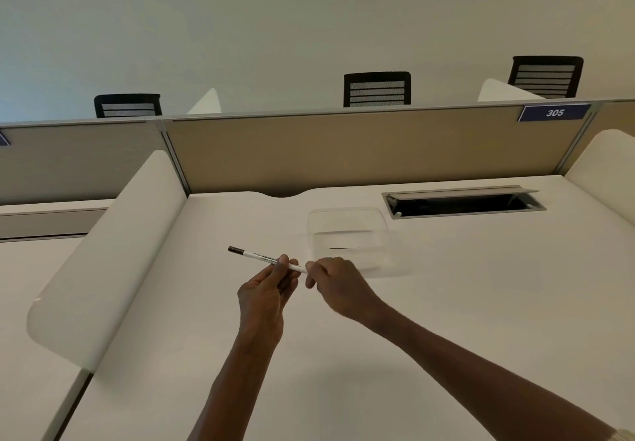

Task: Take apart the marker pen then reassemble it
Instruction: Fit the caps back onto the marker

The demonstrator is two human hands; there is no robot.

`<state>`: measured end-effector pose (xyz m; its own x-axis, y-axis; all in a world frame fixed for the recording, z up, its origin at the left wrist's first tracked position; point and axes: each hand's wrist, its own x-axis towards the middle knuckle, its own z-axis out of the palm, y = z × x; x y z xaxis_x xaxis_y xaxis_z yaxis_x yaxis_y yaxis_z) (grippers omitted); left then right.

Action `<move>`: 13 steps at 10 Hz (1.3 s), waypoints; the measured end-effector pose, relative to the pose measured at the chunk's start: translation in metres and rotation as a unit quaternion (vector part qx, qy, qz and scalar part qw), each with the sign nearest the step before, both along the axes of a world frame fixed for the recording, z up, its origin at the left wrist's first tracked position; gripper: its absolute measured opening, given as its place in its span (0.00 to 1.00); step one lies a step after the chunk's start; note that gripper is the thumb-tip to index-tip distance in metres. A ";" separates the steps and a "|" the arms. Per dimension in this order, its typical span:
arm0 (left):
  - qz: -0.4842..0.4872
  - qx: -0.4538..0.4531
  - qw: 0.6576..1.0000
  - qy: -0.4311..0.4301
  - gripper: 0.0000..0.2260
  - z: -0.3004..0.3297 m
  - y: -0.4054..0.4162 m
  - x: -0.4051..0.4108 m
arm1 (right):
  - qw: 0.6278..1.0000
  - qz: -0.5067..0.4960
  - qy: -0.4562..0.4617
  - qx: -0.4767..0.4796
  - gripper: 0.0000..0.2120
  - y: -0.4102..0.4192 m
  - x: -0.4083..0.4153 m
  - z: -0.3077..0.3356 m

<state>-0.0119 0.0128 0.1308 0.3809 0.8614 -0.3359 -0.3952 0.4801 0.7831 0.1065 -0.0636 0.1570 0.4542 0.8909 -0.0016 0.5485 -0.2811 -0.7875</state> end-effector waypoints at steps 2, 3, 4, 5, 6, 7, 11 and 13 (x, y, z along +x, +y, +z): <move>0.023 -0.028 0.999 0.008 0.07 0.002 -0.003 0.002 | 0.850 0.112 -0.507 0.090 0.14 -0.009 0.016 -0.022; 0.020 -0.041 0.999 0.007 0.08 0.003 -0.003 0.003 | 0.831 0.094 -0.538 0.105 0.15 -0.008 0.020 -0.023; 0.018 -0.042 0.999 0.005 0.08 0.003 -0.003 0.004 | 0.868 0.078 -0.479 0.107 0.13 -0.006 0.014 -0.023; 0.014 -0.034 0.999 0.011 0.08 0.000 -0.001 0.003 | 0.991 0.021 -0.127 0.019 0.14 0.003 -0.004 -0.015; 0.004 -0.016 1.000 0.012 0.08 -0.001 0.001 0.000 | 0.847 -0.079 0.519 -0.080 0.14 0.013 -0.006 -0.001; 0.002 0.006 1.000 0.005 0.06 0.001 0.004 -0.003 | 0.821 -0.050 0.563 -0.085 0.15 0.013 0.002 0.005; 0.013 -0.029 0.999 -0.004 0.06 0.002 0.001 0.002 | 0.900 0.088 -0.418 0.083 0.13 -0.003 0.012 -0.019; -0.011 0.007 1.000 -0.018 0.08 -0.002 0.001 0.001 | 0.870 -0.096 0.484 -0.010 0.17 0.010 -0.010 0.000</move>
